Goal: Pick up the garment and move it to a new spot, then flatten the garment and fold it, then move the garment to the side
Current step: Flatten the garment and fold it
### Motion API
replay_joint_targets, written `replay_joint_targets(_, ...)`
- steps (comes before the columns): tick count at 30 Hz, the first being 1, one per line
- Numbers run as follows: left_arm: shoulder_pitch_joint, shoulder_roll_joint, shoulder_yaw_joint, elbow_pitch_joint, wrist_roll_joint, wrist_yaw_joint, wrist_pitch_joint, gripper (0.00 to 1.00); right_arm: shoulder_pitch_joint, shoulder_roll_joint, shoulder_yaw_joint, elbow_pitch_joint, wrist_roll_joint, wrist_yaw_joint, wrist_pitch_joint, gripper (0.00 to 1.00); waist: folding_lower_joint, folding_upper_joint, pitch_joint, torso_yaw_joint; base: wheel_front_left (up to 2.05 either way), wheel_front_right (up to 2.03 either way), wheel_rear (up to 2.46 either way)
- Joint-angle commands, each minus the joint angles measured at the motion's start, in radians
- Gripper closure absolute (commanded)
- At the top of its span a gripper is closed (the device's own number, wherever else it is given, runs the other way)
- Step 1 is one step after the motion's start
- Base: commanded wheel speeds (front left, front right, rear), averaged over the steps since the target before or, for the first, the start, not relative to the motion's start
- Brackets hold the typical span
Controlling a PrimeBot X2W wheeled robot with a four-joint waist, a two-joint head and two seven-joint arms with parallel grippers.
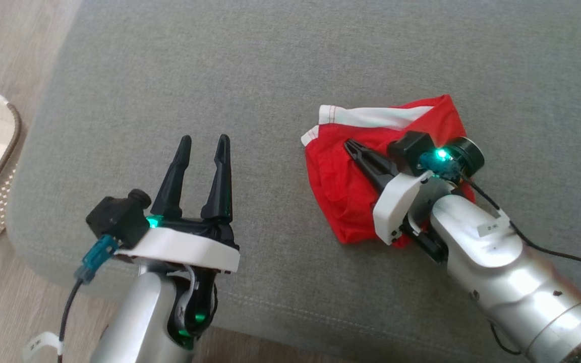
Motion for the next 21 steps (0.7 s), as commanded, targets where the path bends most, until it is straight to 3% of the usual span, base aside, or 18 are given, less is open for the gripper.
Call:
replay_joint_targets(1, -0.035, 0.008, 0.035, -0.030, -0.001, 0.002, -0.006, 0.00, -0.015, 0.013, 0.008, -0.025, 0.008, 0.007, -0.019, 1.00, 0.0000, 0.0000, -0.004, -0.005, 0.00, 0.00, 0.00)
replay_joint_targets(11, -0.029, 0.008, 0.047, -0.031, 0.011, -0.002, -0.006, 0.00, -0.022, -0.016, -0.190, 0.086, -0.073, 0.007, -0.121, 1.00, 0.0000, 0.0000, -0.016, -0.040, 0.00, 0.00, 0.00)
replay_joint_targets(21, -0.040, 0.008, 0.045, -0.034, 0.018, -0.005, -0.006, 0.00, -0.018, 0.034, -0.233, 0.194, -0.106, 0.007, -0.118, 1.00, 0.0000, 0.0000, -0.009, -0.048, 0.00, 0.00, 0.00)
